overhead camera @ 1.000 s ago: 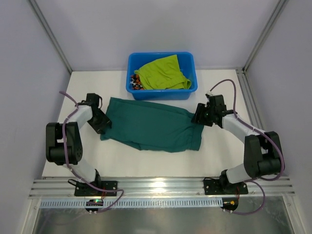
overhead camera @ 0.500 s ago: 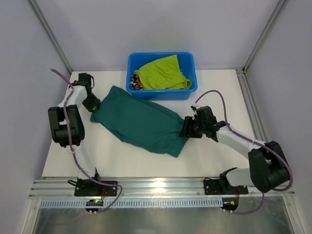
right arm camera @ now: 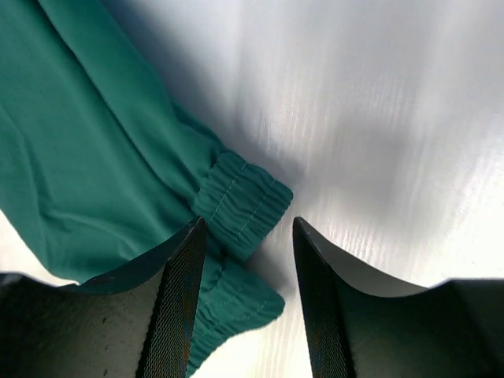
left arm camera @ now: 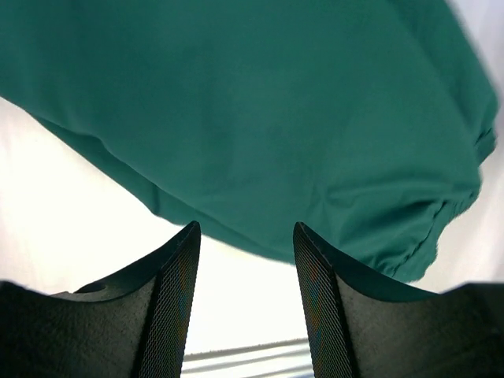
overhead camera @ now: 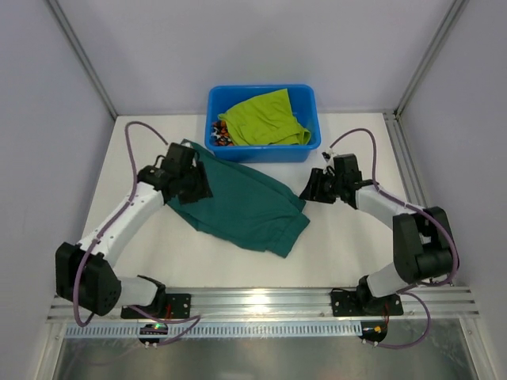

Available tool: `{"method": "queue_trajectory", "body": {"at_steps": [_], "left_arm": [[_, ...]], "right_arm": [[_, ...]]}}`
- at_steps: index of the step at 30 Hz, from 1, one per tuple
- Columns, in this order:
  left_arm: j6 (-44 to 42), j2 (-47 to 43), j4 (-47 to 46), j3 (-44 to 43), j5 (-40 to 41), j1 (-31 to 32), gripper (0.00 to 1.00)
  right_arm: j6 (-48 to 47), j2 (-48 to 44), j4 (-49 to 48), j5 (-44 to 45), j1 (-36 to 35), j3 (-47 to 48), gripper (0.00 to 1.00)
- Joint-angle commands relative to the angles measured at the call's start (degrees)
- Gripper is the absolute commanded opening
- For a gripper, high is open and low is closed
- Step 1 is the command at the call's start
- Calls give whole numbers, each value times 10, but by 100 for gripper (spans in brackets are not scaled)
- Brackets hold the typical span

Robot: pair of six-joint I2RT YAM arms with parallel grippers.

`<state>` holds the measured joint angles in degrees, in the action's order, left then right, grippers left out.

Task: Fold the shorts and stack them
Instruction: Smooth out the shorts at the center of the board.

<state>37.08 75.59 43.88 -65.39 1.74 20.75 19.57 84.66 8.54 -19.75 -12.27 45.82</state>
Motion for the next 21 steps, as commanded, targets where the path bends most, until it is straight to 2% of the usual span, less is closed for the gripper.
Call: {"method": "queue_trajectory", "body": {"at_steps": [1,5,7,8,9,13,19,21], "left_arm": [[45,14,-30,18,-44,37,54],[68,29,-63,5,-83,82,59],[81,58,-65,-5,-80,96,61],[84,70,-59,-22,-70,104,62],[89,82,-50,-32,-62,123,62],[133,139,-27,-76,-30,176,68],[175,228,-16,-159,-1,237,74],[188,269,-22,-173,-14,237,74]], "right_arm": [[-2,50,-72,-59,-3,26,52],[10,76,-103,-96,-3,20,51],[15,77,-110,-100,-6,12,48],[19,76,-111,-99,-12,2,45],[22,74,-110,-93,-16,-5,37],[56,33,-102,-53,-50,-57,18],[112,-53,-129,9,-89,-172,4],[118,-71,-134,18,-92,-196,4]]}}
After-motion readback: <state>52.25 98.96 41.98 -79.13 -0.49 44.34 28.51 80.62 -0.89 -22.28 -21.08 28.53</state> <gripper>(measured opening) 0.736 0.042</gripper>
